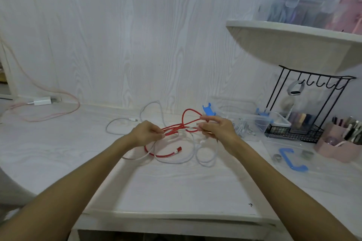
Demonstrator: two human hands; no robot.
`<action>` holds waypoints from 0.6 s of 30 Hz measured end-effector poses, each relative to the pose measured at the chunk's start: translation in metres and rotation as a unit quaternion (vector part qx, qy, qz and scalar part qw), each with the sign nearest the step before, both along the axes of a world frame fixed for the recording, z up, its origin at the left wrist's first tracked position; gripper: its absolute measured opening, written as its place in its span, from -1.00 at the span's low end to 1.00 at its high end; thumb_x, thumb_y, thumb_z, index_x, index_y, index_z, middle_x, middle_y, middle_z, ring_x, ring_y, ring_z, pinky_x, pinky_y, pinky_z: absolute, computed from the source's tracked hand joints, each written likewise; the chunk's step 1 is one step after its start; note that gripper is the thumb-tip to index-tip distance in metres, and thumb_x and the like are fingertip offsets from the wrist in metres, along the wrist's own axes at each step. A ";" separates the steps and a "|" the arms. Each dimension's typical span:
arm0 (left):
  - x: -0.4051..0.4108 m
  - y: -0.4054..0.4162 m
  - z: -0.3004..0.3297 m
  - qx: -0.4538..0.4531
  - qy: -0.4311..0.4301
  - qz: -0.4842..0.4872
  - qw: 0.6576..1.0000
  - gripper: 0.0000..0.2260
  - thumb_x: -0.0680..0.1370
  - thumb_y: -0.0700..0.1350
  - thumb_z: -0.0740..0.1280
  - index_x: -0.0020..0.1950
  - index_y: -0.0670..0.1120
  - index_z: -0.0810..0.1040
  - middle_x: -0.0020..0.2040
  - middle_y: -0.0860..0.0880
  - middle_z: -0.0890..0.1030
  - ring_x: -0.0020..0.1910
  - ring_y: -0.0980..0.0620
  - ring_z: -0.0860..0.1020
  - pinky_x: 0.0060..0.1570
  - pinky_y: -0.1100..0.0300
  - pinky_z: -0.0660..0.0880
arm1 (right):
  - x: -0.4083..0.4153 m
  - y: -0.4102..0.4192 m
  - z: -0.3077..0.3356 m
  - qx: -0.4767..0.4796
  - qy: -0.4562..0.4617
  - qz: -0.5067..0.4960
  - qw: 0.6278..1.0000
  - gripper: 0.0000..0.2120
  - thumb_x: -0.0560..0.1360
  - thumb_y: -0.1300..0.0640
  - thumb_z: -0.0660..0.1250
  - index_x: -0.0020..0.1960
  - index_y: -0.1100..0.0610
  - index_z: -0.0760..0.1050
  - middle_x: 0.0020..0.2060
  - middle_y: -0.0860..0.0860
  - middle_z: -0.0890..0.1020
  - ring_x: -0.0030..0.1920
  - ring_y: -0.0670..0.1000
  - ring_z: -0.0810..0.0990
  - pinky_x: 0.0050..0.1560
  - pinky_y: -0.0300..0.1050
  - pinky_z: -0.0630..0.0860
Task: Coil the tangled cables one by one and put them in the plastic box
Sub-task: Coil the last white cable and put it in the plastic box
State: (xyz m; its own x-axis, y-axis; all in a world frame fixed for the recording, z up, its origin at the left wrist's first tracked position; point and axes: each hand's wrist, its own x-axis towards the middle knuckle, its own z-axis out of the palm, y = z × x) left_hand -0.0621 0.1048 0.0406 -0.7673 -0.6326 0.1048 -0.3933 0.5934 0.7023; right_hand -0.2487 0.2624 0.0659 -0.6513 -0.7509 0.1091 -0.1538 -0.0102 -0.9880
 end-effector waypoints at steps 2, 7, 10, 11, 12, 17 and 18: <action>0.001 -0.003 0.005 0.004 0.000 -0.014 1.000 -0.85 0.51 -0.10 0.40 0.03 -0.12 0.69 -0.01 -0.03 0.68 0.00 0.05 0.60 0.10 0.16 0.49 | -0.004 0.006 0.003 0.030 0.062 -0.009 0.998 -0.83 0.40 0.34 0.45 -0.02 0.22 0.62 -0.23 0.12 0.69 -0.30 -0.07 0.68 -0.25 -0.28 0.60; 0.016 -0.007 0.008 0.000 -0.088 -0.069 0.994 -0.86 0.50 -0.05 0.41 -0.03 -0.07 0.70 -0.06 0.02 0.70 -0.12 0.18 0.59 0.03 0.27 0.49 | -0.016 0.027 0.004 0.303 0.199 0.177 0.915 -0.82 0.43 0.21 0.44 0.03 0.10 0.64 -0.23 -0.05 0.71 -0.17 -0.12 0.66 -0.11 -0.29 0.56; 0.027 0.001 0.003 0.051 -0.192 -0.140 0.970 -0.76 0.51 0.05 0.38 -0.03 -0.10 0.70 -0.07 0.02 0.69 -0.10 0.18 0.58 0.07 0.29 0.48 | -0.024 0.032 0.005 0.298 0.158 0.131 0.932 -0.85 0.51 0.20 0.35 0.07 0.12 0.61 -0.17 0.02 0.72 -0.15 -0.05 0.69 -0.11 -0.25 0.59; 0.027 0.002 0.002 0.029 -0.200 -0.146 0.968 -0.76 0.51 0.05 0.38 -0.02 -0.09 0.70 -0.08 0.04 0.69 -0.10 0.18 0.57 0.07 0.30 0.48 | -0.027 0.031 0.004 0.281 0.164 0.077 0.942 -0.85 0.54 0.20 0.32 0.07 0.14 0.60 -0.17 0.05 0.71 -0.19 -0.03 0.68 -0.16 -0.25 0.59; 0.026 0.002 0.004 0.003 -0.181 -0.140 0.973 -0.79 0.52 0.02 0.37 0.01 -0.07 0.69 -0.04 0.06 0.68 -0.06 0.17 0.58 0.10 0.28 0.48 | -0.030 0.030 0.001 0.271 0.174 0.033 0.946 -0.85 0.55 0.20 0.29 0.07 0.15 0.59 -0.16 0.07 0.70 -0.22 -0.03 0.67 -0.22 -0.26 0.57; 0.016 -0.017 0.023 -0.073 -0.065 0.001 0.995 -0.81 0.57 -0.11 0.29 0.12 -0.05 0.64 0.14 0.01 0.63 0.13 0.03 0.56 0.23 0.09 0.43 | -0.028 0.008 -0.013 0.200 0.199 -0.054 0.958 -0.79 0.58 0.18 0.20 0.05 0.22 0.59 -0.17 0.10 0.67 -0.29 -0.04 0.60 -0.25 -0.23 0.53; 0.015 -0.023 0.023 -0.074 -0.084 0.015 0.994 -0.80 0.58 -0.14 0.27 0.14 -0.06 0.63 0.17 -0.01 0.62 0.15 0.01 0.55 0.22 0.12 0.42 | -0.025 0.000 -0.014 0.173 0.227 -0.078 0.955 -0.79 0.58 0.17 0.21 0.04 0.21 0.60 -0.16 0.09 0.67 -0.30 -0.06 0.60 -0.20 -0.21 0.53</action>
